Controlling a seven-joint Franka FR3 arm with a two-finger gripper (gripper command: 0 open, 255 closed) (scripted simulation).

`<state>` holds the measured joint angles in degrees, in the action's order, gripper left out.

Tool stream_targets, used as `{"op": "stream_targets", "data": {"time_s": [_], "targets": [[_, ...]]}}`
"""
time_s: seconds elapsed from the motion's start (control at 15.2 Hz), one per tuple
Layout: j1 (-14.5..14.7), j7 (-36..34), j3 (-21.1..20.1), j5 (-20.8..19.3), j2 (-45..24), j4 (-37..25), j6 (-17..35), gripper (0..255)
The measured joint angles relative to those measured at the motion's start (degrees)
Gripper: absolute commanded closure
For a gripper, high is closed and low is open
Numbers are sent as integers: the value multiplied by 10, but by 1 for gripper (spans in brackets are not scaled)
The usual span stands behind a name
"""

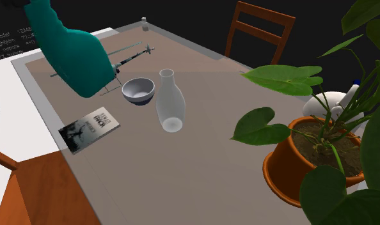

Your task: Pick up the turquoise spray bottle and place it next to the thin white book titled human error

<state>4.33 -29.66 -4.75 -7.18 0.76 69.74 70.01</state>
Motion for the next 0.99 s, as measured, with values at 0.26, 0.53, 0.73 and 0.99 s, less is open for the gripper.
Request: {"op": "stream_targets", "data": {"time_s": [0.26, 0.53, 0.73, 0.99], "targets": [[36, -50, -32, -17, -72, -145, -80, 255], [39, -61, -34, -12, -58, -112, -63, 255], [36, -64, -33, -7, -35, -57, -31, 255], [32, -66, -30, 1, 2, 27, 17, 255]]}}
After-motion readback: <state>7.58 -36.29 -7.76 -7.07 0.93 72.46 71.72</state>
